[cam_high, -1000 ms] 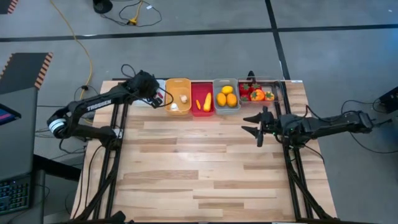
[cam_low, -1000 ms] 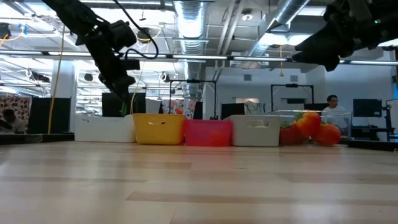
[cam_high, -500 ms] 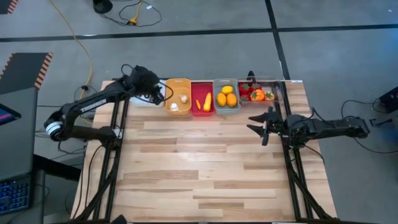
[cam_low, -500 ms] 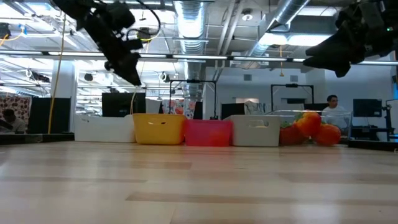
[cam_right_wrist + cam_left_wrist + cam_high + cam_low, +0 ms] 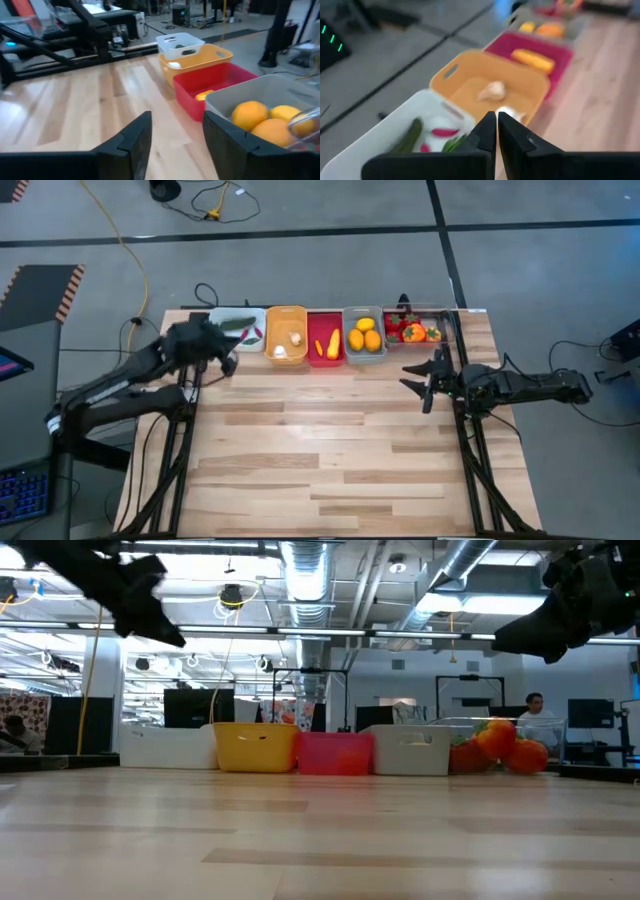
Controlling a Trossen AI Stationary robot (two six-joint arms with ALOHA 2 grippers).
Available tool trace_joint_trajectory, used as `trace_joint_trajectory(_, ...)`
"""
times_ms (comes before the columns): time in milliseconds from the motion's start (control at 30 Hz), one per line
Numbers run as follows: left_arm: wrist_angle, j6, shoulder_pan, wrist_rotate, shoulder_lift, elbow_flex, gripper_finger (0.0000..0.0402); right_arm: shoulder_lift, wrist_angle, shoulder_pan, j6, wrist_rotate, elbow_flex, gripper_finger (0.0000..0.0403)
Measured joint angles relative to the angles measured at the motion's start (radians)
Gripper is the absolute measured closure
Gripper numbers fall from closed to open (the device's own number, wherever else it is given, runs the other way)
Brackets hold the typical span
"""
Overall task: Sort produce into baskets
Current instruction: Return to Home Position
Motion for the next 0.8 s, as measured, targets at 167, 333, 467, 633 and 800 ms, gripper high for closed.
trace_joint_trajectory(167, 0.015, -0.032, -0.035, 0.097, -0.242, -0.128, 0.0401, 0.0, 0.0, -0.016, -0.053, 0.023, 0.0, 0.0266)
trace_joint_trajectory(333, 0.023, -0.069, -0.038, 0.176, -0.441, -0.205, 0.0401, 0.0, -0.02, -0.025, -0.061, 0.023, 0.0, 0.0346)
trace_joint_trajectory(467, 0.067, -0.076, -0.038, 0.213, -0.554, -0.264, 0.0401, 0.0, -0.049, -0.025, -0.06, 0.022, 0.0, 0.0386)
trace_joint_trajectory(633, 0.165, -0.093, -0.038, 0.293, -0.62, -0.347, 0.0401, -0.001, -0.048, -0.025, -0.051, 0.022, 0.0, 0.0361)
trace_joint_trajectory(800, 0.316, -0.13, -0.038, 0.359, -0.607, -0.446, 0.0401, 0.0, -0.046, -0.017, -0.039, 0.022, 0.0, 0.0346)
